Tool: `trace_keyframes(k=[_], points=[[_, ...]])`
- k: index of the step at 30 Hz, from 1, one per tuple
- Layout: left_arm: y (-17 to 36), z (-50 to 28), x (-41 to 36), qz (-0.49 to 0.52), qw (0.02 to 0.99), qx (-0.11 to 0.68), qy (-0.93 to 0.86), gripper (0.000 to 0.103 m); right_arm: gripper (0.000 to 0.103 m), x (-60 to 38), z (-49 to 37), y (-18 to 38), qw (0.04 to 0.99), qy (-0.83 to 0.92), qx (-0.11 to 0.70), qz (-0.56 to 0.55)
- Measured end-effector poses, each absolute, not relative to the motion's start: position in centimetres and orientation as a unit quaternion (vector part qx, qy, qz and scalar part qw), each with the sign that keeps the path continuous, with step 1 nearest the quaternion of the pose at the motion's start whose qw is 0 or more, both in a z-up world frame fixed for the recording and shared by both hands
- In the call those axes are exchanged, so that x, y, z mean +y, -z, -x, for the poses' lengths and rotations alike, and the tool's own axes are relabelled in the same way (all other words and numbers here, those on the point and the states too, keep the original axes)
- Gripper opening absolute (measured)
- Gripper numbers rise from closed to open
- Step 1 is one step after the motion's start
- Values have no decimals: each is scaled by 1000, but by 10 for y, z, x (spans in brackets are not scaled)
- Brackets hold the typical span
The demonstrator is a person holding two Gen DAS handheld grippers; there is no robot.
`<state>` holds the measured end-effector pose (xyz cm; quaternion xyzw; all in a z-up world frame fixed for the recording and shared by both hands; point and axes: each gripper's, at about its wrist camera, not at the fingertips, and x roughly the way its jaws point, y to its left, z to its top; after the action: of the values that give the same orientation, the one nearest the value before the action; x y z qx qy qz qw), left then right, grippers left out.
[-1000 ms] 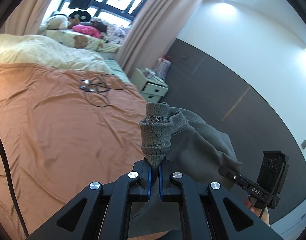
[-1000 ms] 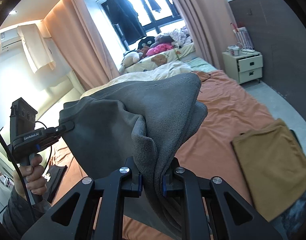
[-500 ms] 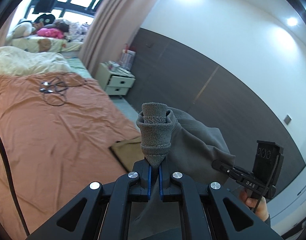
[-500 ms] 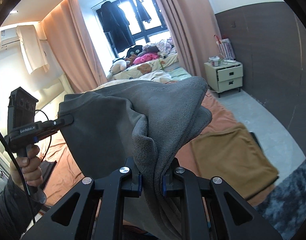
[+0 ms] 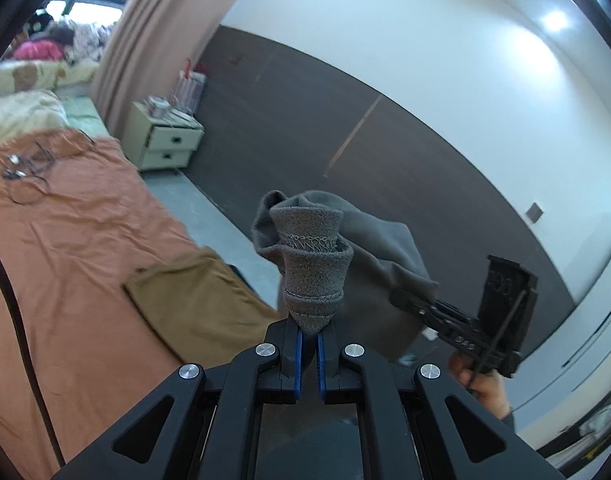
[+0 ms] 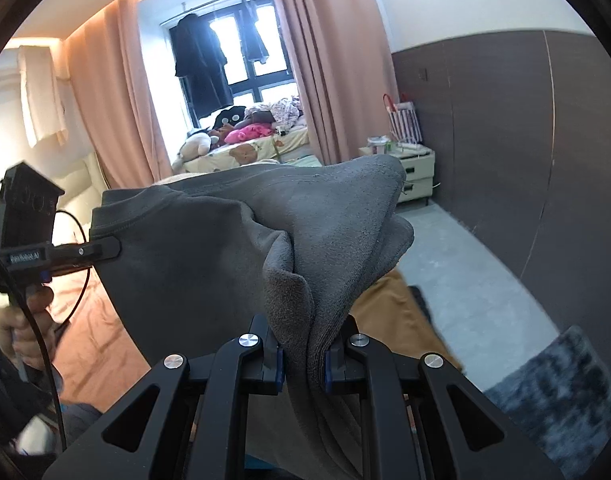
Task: Fold small clothes
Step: 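Lift the folded grey shirt off the bed with both tools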
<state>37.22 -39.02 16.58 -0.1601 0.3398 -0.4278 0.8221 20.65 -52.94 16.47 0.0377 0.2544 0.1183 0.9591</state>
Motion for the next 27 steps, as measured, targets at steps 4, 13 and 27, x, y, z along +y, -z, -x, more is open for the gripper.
trace_keyframes(k=[4, 13, 27], points=[[-160, -377, -413, 152, 812, 338, 451, 5, 10, -528, -206, -164, 961, -101, 257, -28], [-135, -401, -445, 167, 779, 363, 483, 5, 10, -506, -219, -165, 957, -74, 279, -7], [-99, -451, -464, 157, 782, 377, 471, 5, 10, -500, -244, -146, 953, -46, 298, -21]])
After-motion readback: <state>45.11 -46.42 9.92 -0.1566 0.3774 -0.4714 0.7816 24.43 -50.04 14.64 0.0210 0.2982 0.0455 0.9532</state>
